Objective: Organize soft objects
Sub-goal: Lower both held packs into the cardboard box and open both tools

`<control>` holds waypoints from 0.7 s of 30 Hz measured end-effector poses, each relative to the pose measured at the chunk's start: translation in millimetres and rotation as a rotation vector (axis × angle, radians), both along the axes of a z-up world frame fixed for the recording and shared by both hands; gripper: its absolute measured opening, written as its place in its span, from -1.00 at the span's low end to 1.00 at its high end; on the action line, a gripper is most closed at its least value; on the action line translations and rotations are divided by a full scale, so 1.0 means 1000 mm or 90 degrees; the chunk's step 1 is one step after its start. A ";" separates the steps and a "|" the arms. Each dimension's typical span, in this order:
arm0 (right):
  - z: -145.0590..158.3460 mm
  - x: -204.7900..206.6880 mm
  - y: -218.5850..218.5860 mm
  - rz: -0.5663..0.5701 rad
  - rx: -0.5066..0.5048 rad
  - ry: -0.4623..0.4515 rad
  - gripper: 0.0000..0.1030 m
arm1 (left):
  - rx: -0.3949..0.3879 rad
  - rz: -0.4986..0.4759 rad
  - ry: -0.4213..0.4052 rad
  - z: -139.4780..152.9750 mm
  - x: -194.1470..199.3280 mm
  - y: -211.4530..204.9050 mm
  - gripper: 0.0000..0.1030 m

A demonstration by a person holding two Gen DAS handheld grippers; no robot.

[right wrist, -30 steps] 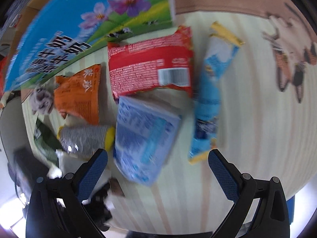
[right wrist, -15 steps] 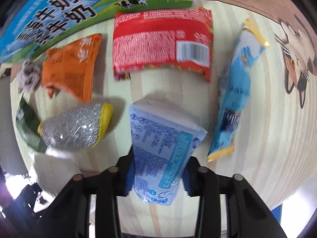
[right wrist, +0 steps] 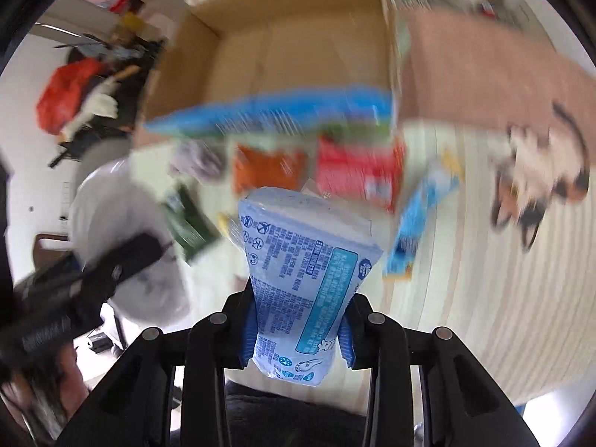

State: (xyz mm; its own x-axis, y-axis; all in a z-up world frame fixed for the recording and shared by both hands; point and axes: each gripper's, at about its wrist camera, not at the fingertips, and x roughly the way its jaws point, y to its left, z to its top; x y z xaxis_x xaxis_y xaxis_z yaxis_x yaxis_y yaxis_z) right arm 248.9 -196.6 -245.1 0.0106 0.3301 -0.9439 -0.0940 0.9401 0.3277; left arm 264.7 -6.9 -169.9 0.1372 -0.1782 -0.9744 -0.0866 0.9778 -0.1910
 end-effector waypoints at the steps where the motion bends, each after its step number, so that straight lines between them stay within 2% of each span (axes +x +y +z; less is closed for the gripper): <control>1: 0.007 0.017 0.005 0.004 0.001 -0.012 -0.29 | 0.011 -0.007 -0.009 0.003 0.024 0.001 0.48; 3: 0.024 0.044 0.005 0.004 -0.011 -0.033 -0.29 | 0.020 -0.017 -0.014 0.000 0.064 -0.001 0.48; 6: 0.035 0.098 0.002 -0.012 -0.052 -0.048 -0.29 | 0.005 -0.024 0.012 -0.044 0.140 -0.005 0.48; 11: -0.012 0.189 0.019 -0.016 -0.070 -0.015 -0.29 | -0.028 -0.026 0.087 -0.099 0.212 0.001 0.48; 13: -0.037 0.209 0.025 -0.011 -0.073 0.002 -0.29 | -0.044 -0.020 0.122 -0.126 0.236 0.005 0.48; 18: -0.090 0.255 0.035 0.011 -0.119 0.026 -0.29 | -0.054 -0.030 0.192 -0.183 0.267 -0.005 0.48; 21: -0.116 0.273 0.034 0.023 -0.141 0.043 -0.28 | -0.062 -0.042 0.218 -0.203 0.271 -0.015 0.48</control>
State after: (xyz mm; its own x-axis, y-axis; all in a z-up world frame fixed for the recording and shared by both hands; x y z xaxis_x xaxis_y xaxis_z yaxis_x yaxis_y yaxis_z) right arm 521.6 -162.1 -361.0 -0.0626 0.1145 -0.9914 -0.1142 0.9861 0.1211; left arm 536.2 -21.8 -372.8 -0.2096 -0.2705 -0.9396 -0.0994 0.9619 -0.2548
